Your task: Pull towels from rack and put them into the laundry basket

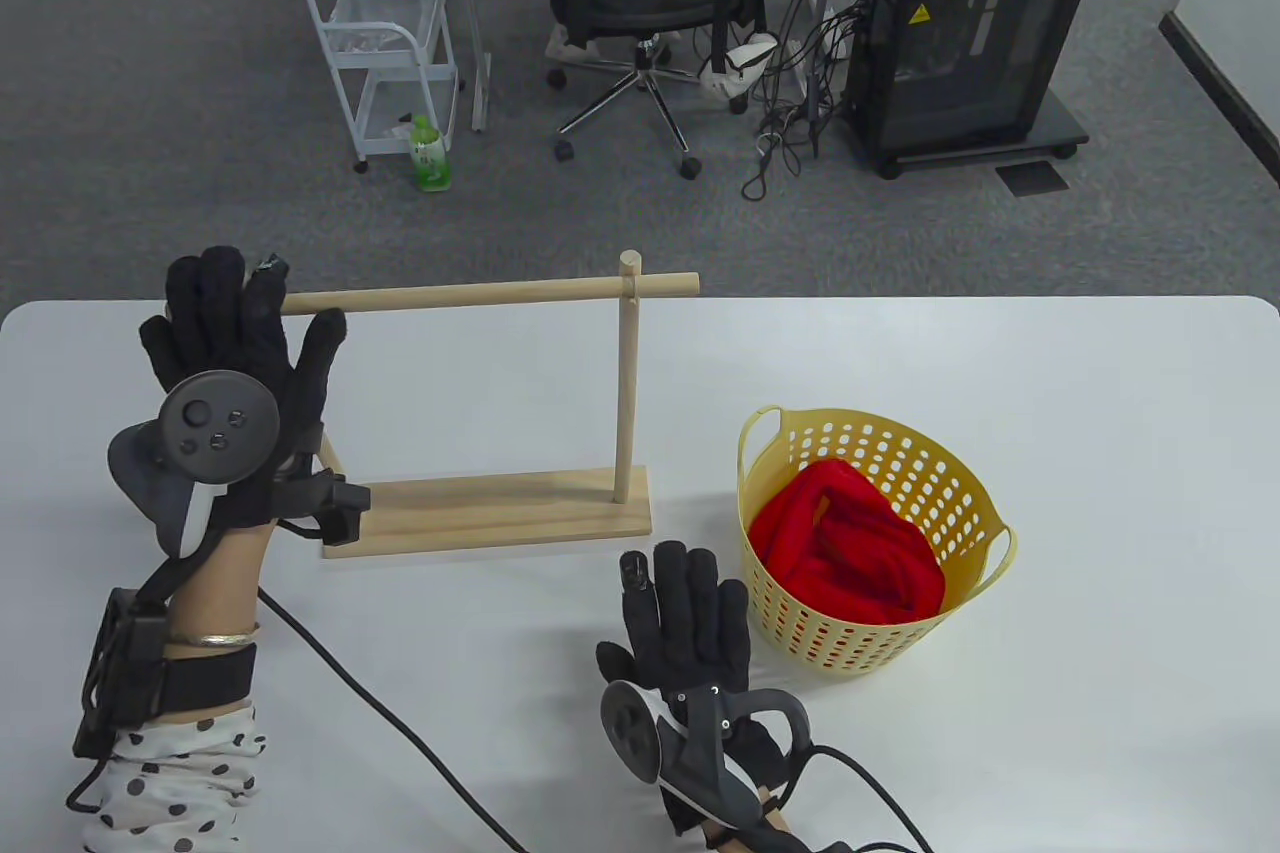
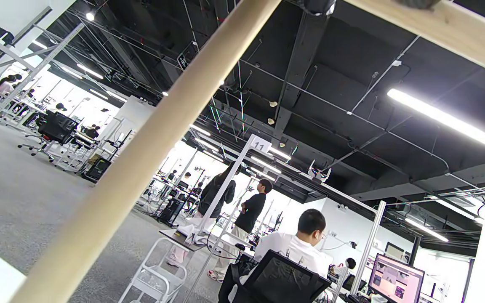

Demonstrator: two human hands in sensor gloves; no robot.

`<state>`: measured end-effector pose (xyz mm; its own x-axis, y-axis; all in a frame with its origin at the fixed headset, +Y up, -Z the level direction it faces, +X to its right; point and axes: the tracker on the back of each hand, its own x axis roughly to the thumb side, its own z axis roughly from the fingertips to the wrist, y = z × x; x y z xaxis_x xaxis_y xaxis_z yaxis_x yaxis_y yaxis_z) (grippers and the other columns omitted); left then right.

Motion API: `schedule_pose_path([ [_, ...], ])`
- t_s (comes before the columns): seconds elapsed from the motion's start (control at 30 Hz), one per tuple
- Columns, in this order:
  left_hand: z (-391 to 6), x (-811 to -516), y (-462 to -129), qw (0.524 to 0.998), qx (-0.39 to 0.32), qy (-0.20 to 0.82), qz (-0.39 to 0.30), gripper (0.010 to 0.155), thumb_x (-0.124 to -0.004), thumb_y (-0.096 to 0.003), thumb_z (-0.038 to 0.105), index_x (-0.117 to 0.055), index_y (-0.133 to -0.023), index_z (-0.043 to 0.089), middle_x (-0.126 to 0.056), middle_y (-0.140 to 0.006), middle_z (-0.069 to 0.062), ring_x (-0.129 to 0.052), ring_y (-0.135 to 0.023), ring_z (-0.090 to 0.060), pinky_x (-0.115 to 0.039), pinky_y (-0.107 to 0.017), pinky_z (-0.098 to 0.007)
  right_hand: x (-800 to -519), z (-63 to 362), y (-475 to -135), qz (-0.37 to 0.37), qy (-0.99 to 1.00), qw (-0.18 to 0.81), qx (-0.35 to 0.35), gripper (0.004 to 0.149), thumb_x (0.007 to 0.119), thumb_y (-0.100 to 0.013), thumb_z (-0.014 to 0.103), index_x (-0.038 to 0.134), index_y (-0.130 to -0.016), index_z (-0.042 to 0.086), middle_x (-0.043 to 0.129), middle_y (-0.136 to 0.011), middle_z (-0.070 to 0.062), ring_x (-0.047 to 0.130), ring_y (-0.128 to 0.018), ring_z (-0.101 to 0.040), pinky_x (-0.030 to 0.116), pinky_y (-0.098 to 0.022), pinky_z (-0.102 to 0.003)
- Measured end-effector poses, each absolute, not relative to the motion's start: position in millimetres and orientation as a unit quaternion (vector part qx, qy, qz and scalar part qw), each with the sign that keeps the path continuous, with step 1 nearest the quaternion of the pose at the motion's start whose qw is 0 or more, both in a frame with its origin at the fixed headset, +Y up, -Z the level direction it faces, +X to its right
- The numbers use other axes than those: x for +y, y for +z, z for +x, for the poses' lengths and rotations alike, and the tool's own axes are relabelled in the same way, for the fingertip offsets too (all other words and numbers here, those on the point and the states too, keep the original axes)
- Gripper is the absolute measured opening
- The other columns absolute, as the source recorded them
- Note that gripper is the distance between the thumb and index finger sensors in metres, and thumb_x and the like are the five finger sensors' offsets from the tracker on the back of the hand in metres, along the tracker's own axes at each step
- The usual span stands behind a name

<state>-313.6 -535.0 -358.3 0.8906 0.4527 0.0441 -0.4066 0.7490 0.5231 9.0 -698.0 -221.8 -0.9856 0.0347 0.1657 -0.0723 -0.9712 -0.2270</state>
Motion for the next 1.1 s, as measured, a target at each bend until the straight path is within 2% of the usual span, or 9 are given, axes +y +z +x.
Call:
schedule_pose_path([
  [0.23, -313, -537, -358, 0.928, 0.039, 0.236, 0.284, 0.069, -0.049, -0.0631, 0.068, -0.038, -0.123, 0.034, -0.016, -0.133, 0.010, 0.001, -0.125, -0.014, 0.002, -0.089, -0.051, -715, 15, -222, 0.080, 0.988, 0.033, -0.126, 0.076, 0.053, -0.059, 0.055, 0.028, -0.122, 0.021, 0.018, -0.123, -0.012, 0.024, -0.113, -0.037, 0.023, -0.083, -0.053],
  [0.47, -315, -534, -358, 0.929, 0.037, 0.251, 0.270, 0.070, -0.049, -0.0635, 0.068, -0.039, -0.123, 0.033, -0.017, -0.134, 0.009, 0.002, -0.124, -0.015, 0.008, -0.086, -0.050, -724, 19, -225, 0.081, 0.990, 0.044, -0.108, 0.076, 0.054, -0.059, 0.055, 0.029, -0.121, 0.020, 0.018, -0.123, -0.012, 0.024, -0.112, -0.037, 0.023, -0.082, -0.053],
  [0.7, -315, -534, -355, 0.932, 0.033, 0.241, 0.268, 0.071, -0.049, -0.0634, 0.068, -0.032, -0.124, 0.036, -0.015, -0.134, 0.009, 0.002, -0.124, -0.016, 0.008, -0.086, -0.051, -725, 20, -225, 0.085, 0.990, 0.050, -0.104, 0.076, 0.054, -0.059, 0.055, 0.029, -0.121, 0.019, 0.018, -0.123, -0.012, 0.024, -0.112, -0.038, 0.023, -0.082, -0.053],
  [1.1, -316, -534, -353, 0.932, 0.028, 0.239, 0.271, 0.070, -0.050, -0.0636, 0.067, -0.034, -0.124, 0.036, -0.015, -0.135, 0.008, -0.001, -0.125, -0.018, 0.006, -0.088, -0.051, -727, 20, -224, 0.085, 0.989, 0.052, -0.105, 0.076, 0.054, -0.059, 0.055, 0.029, -0.121, 0.019, 0.018, -0.123, -0.013, 0.024, -0.112, -0.038, 0.023, -0.082, -0.053],
])
